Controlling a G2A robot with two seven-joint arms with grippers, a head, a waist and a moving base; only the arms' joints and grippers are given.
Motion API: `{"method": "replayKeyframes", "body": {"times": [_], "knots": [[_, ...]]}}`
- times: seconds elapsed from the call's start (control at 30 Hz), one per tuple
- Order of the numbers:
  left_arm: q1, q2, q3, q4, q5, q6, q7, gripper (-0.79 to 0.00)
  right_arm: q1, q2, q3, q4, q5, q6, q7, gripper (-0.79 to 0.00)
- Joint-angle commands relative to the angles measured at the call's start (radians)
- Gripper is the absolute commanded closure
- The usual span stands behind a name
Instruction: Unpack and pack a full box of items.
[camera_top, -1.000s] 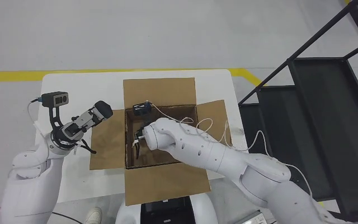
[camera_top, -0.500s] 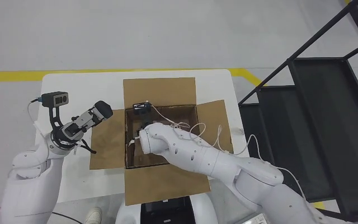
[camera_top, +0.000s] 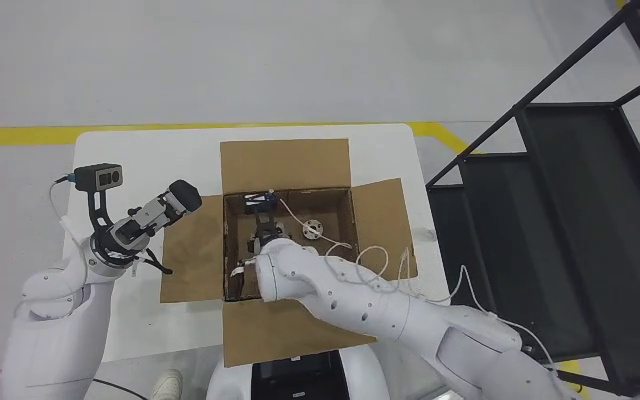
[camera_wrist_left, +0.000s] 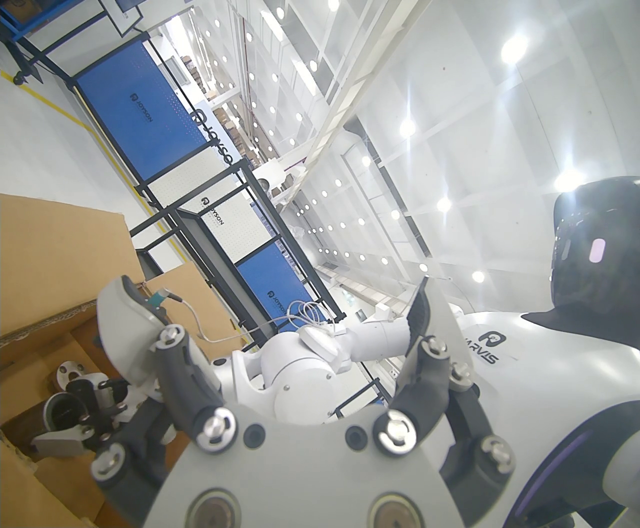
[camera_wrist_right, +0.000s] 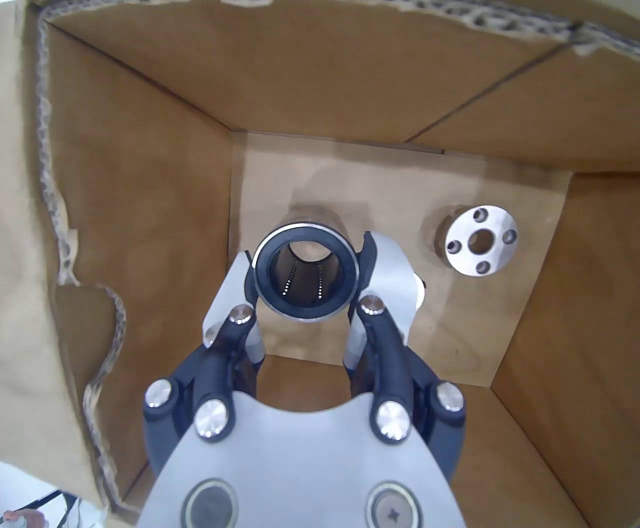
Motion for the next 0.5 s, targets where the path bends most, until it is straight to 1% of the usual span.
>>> {"method": "replayKeyframes", "body": {"times": [0.0,0.17,0.43,0.47], "knots": [[0.000,0.000,0.000,0.000,0.000,0.000,0.000,-0.785,-0.028,0.018,0.027,-0.044,-0.025,-0.006,0.014,0.000],[0.000,0.000,0.000,0.000,0.000,0.000,0.000,-0.785,-0.118,0.066,0.112,-0.174,-0.078,-0.055,0.045,0.000],[0.000,0.000,0.000,0.000,0.000,0.000,0.000,-0.785,-0.272,0.137,0.286,-0.376,-0.133,-0.205,0.117,0.000],[0.001,0.000,0.005,-0.013,0.006,0.006,0.003,-0.785,-0.292,0.145,0.312,-0.398,-0.135,-0.221,0.130,0.000]]}}
